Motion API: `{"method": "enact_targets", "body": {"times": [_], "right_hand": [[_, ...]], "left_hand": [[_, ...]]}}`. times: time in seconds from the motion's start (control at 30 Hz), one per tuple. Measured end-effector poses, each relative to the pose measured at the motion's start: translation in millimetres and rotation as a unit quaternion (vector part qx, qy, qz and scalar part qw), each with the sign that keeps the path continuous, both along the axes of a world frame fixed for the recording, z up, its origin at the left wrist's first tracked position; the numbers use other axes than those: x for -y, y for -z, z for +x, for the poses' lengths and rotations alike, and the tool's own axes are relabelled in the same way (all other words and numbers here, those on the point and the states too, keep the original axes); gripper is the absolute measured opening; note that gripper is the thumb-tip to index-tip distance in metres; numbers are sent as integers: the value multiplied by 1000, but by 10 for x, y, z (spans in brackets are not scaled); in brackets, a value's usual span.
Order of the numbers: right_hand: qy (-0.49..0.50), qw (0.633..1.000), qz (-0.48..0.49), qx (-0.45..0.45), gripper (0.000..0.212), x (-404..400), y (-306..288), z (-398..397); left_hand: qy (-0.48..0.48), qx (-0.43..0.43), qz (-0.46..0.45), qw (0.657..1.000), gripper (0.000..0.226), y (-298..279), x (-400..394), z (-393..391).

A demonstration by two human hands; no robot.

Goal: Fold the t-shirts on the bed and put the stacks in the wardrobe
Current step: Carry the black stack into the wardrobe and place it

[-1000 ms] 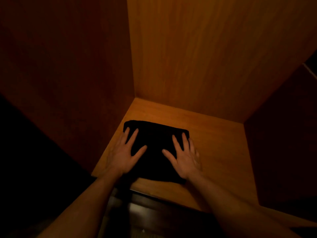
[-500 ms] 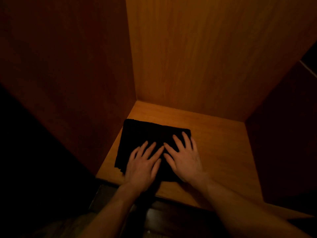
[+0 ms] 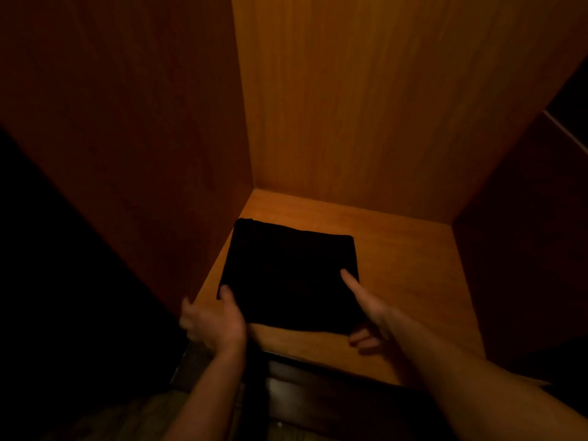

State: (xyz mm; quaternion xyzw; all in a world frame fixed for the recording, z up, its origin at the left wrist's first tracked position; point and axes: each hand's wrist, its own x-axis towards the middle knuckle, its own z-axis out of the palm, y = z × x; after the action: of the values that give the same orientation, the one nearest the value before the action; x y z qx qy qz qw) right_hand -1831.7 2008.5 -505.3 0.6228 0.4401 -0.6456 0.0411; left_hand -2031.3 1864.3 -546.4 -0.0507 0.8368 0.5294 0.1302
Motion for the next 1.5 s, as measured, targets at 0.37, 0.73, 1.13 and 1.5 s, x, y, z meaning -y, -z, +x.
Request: {"method": "enact_targets", "body": {"times": [0.37,0.73,1.13,1.5], "right_hand": [[169,965,-64,-188,112,-37,488,-201],[61,980,35,-185,104,-477,266,-691],[-56,940,337,19,114,-1031,647,-1171],[-2,934,351,65,60,-1195,564,-1642]], "left_hand": [[57,274,335,900,83,292,-218,162],[160,281,203,924,42,1,-679,-611],[344,0,-203,917,64,-43,-1405,-1267],[399,-41,-328,855,66,-68,-1773,-1609]]}}
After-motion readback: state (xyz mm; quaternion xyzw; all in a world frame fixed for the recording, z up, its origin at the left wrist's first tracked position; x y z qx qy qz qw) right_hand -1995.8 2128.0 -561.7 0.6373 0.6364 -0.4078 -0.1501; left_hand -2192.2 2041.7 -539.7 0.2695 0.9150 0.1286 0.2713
